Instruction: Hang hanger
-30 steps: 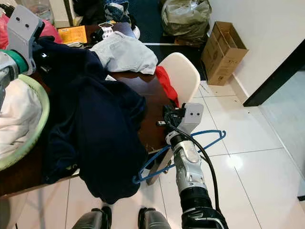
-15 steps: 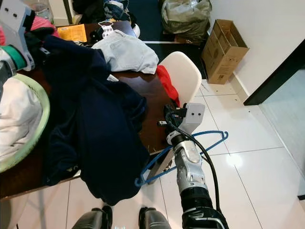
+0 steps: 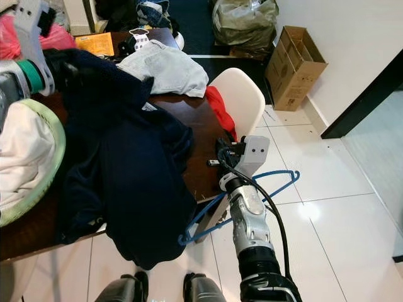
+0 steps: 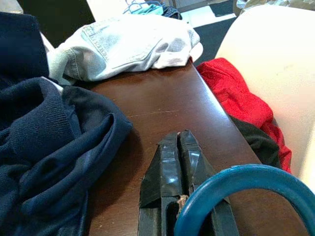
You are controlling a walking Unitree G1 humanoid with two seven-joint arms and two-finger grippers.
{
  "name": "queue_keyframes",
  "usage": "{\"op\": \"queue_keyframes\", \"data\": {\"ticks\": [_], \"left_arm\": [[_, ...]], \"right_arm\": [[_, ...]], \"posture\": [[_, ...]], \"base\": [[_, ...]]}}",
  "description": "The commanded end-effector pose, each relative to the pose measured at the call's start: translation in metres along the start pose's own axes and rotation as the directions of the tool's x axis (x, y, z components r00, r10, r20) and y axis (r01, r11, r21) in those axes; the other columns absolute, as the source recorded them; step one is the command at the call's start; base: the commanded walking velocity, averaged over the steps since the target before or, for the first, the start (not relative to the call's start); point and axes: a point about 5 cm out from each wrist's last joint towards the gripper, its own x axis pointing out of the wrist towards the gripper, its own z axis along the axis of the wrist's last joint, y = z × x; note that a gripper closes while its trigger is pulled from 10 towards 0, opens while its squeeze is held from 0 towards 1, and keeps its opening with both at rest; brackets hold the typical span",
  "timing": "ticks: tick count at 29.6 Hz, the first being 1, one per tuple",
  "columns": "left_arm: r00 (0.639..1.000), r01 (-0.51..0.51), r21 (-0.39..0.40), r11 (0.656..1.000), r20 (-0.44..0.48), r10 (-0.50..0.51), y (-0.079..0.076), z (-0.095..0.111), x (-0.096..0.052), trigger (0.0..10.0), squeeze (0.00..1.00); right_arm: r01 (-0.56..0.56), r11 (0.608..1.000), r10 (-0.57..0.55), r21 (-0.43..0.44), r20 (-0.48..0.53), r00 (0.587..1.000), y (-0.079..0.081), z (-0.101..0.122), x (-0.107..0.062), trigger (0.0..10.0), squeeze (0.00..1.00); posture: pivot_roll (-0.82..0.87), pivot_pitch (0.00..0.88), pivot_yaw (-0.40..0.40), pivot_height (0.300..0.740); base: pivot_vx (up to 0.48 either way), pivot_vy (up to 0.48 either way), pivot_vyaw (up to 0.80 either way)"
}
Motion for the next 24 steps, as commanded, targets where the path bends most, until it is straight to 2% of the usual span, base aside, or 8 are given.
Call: {"op": "queue_keyframes", "data": {"ticks": [1, 9, 17, 24], "left_arm": [[0.999, -0.038, 0.01, 0.999, 0.002, 0.038, 0.0045, -0.0013, -0.0024, 10.0, 0.0], [0.998, -0.059, 0.002, 0.998, -0.02, 0.059, 0.0093, -0.0019, -0.007, 10.0, 0.0], [0.997, -0.064, 0.016, 0.998, -0.038, 0.065, 0.0084, -0.0055, -0.0057, 10.0, 0.0], [0.995, -0.084, 0.002, 0.996, -0.046, 0.084, 0.0092, -0.0077, -0.0055, 10.0, 0.0]], "right_arm": [[0.01, 1.0, -0.01, 0.016, -0.014, 1.0, -0.0025, -0.0037, -0.004, 10.0, 0.0], [0.008, 1.0, -0.008, 0.016, -0.014, 1.0, -0.0017, -0.0035, -0.0032, 10.0, 0.0], [0.009, 1.0, -0.009, 0.015, -0.016, 1.0, -0.0021, -0.0036, -0.0038, 10.0, 0.0], [0.01, 1.0, -0.009, 0.015, -0.017, 1.0, -0.002, -0.0039, -0.0041, 10.0, 0.0]], "posture": [[0.05, 0.099, 0.015, 0.74], [0.05, 0.102, 0.012, 0.74], [0.04, 0.104, 0.014, 0.74], [0.04, 0.105, 0.013, 0.74]], "base": [[0.0, 0.0, 0.0], [0.0, 0.0, 0.0], [0.0, -0.379, 0.0], [0.0, 0.0, 0.0]]}}
